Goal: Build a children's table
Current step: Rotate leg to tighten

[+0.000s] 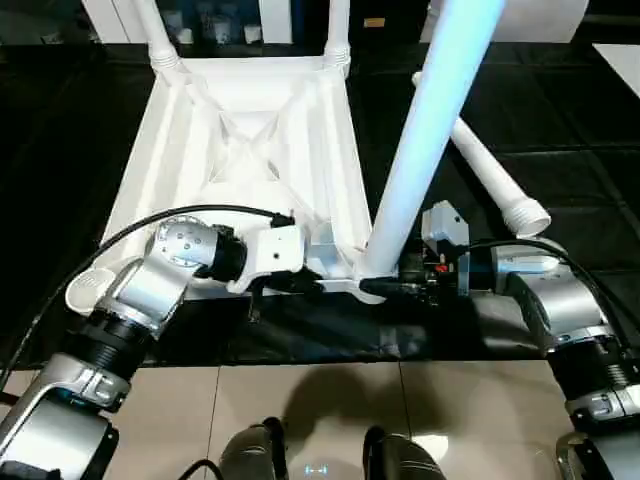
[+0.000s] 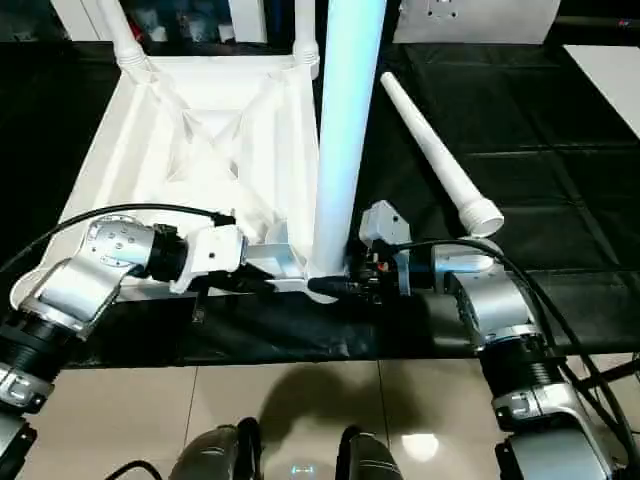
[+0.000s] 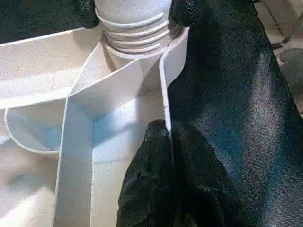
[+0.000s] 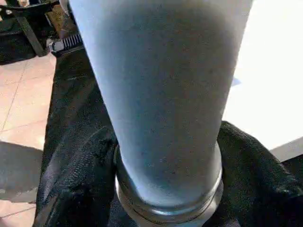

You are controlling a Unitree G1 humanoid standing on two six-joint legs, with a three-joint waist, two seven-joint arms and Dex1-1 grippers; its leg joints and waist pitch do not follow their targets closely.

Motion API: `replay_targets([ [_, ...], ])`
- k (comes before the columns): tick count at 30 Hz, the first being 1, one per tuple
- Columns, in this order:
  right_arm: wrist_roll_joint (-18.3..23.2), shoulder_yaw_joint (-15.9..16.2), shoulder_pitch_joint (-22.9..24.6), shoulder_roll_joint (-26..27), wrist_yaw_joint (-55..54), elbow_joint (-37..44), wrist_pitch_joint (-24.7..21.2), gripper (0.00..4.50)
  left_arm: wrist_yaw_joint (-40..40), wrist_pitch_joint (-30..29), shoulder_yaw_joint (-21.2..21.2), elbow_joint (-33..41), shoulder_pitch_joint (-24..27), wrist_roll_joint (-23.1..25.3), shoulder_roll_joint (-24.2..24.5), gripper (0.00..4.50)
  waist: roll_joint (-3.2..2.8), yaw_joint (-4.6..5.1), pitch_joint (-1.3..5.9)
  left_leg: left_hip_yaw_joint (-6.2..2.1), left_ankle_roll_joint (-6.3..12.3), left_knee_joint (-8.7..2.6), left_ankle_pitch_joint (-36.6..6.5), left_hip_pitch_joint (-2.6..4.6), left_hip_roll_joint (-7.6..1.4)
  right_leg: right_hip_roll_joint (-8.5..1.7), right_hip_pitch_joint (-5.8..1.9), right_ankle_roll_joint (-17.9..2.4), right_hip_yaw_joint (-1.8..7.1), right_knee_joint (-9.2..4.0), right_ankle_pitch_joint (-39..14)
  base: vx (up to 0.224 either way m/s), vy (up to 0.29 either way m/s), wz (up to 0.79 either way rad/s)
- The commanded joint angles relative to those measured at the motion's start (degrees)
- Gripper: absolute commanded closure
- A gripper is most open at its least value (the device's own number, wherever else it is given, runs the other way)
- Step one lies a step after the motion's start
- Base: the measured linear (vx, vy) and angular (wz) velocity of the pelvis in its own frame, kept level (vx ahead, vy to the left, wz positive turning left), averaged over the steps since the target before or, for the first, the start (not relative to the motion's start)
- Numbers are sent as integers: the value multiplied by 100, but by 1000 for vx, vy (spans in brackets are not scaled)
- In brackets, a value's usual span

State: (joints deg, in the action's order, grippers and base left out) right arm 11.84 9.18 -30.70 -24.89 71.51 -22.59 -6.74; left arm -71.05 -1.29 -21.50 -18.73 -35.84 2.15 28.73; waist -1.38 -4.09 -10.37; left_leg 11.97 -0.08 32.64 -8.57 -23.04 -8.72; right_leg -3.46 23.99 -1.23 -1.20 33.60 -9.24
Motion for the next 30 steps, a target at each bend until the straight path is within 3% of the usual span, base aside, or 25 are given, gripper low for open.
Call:
replay_targets([
  [1, 248, 40, 275, 189, -92, 394, -277, 173, 101, -426, -191, 153, 299, 143, -36, 450, 13, 14, 571, -188, 573, -313, -817, 207, -482, -507, -272, -1767, 233, -253, -783, 0, 0, 0],
  [4, 311, 6, 464, 372, -457, 671, -576, 174, 434, -869, -61, 467, 468, 133, -94, 450, 20, 21, 566, -202, 572, -328, -824, 201, -486, -496, -262, -1736, 227, -264, -837, 0, 0, 0],
  [7, -62, -73, 770, 1110, -2037, 976, -892, 175, 1651, -2197, 397, 1175, 734, 136, -716, 450, -6, 78, 499, -217, 341, -375, -1236, 207, -493, -525, -229, -1628, 251, -346, -1502, 0, 0, 0],
  [8, -62, -73, 770, 1110, -2037, 976, -892, 175, 1651, -2197, 397, 1175, 734, 136, -716, 450, -2, 101, 477, -220, 263, -395, -1351, 205, -501, -521, -212, -1592, 255, -364, -1681, 0, 0, 0],
  [9, -147, -155, 881, 1504, -2718, 1085, -1064, 175, 2148, -2782, 571, 1474, 818, 147, -1049, 450, 30, 143, 463, -265, 90, -409, -1667, 203, -453, -529, -228, -1418, 234, -398, -2328, 0, 0, 0],
  [10, -187, -203, 900, 1710, -3041, 1091, -1110, 175, 2503, -2975, 661, 1542, 818, 238, -1294, 450, 21, 197, 424, -292, -38, -428, -1939, 219, -451, -538, -181, -1236, 238, -457, -2833, 0, 0, 0],
  [13, -272, -273, 910, 1996, -3509, 1097, -1174, 175, 2969, -3187, 757, 1608, 806, 380, -1622, 450, 37, 295, 427, -333, -142, -432, -2194, 213, -415, -538, -167, -929, 233, -526, -3252, 0, 0, 0],
  [16, -413, -467, 809, 2531, -4518, 1014, -1189, 175, 3865, -3349, 826, 1513, 625, 563, -2293, 450, 36, 329, 427, -308, -95, -428, -2189, 235, -406, -507, -123, -845, 247, -561, -3136, 0, 0, 0],
  [17, -346, -509, 799, 2558, -4518, 1002, -1221, 175, 3874, -3322, 821, 1482, 603, 557, -2303, 450, 21, 333, 431, -301, -94, -425, -2208, 261, -411, -490, -87, -863, 250, -571, -3023, 0, 0, 0],
  [18, -79, -662, 764, 2651, -4494, 964, -1349, 119, 3886, -3227, 799, 1379, 532, 532, -2325, 450, 12, 321, 447, -303, -37, -430, -2137, 251, -397, -484, -109, -849, 247, -569, -2833, 0, 0, 0],
  [22, -209, -772, 824, 2630, -4658, 1089, -1383, 88, 3529, -2931, 649, 1213, 443, 570, -2115, 450, -22, 321, 456, -295, 74, -454, -1941, 195, -413, -473, -143, -949, 242, -507, -2143, 0, 0, 0],
  [25, -230, -829, 886, 2550, -4696, 1168, -1407, 61, 3370, -2830, 614, 1119, 393, 589, -1964, 450, -13, 329, 483, -270, 137, -439, -1739, 183, -402, -475, -179, -1056, 250, -467, -1717, 0, 0, 0],
  [28, -339, -865, 921, 2459, -4755, 1198, -1277, 37, 3339, -2739, 627, 1070, 351, 571, -1913, 450, -18, 329, 489, -256, 216, -424, -1584, 175, -404, -490, -196, -1138, 252, -460, -1626, 0, 0, 0],
  [30, -136, -1139, 1063, 2365, -4751, 1456, -1348, 25, 3411, -2466, 671, 853, 272, 553, -1873, 450, -4, 313, 487, -242, 264, -412, -1505, 178, -397, -483, -194, -1140, 253, -471, -1650, 0, 0, 0],
])
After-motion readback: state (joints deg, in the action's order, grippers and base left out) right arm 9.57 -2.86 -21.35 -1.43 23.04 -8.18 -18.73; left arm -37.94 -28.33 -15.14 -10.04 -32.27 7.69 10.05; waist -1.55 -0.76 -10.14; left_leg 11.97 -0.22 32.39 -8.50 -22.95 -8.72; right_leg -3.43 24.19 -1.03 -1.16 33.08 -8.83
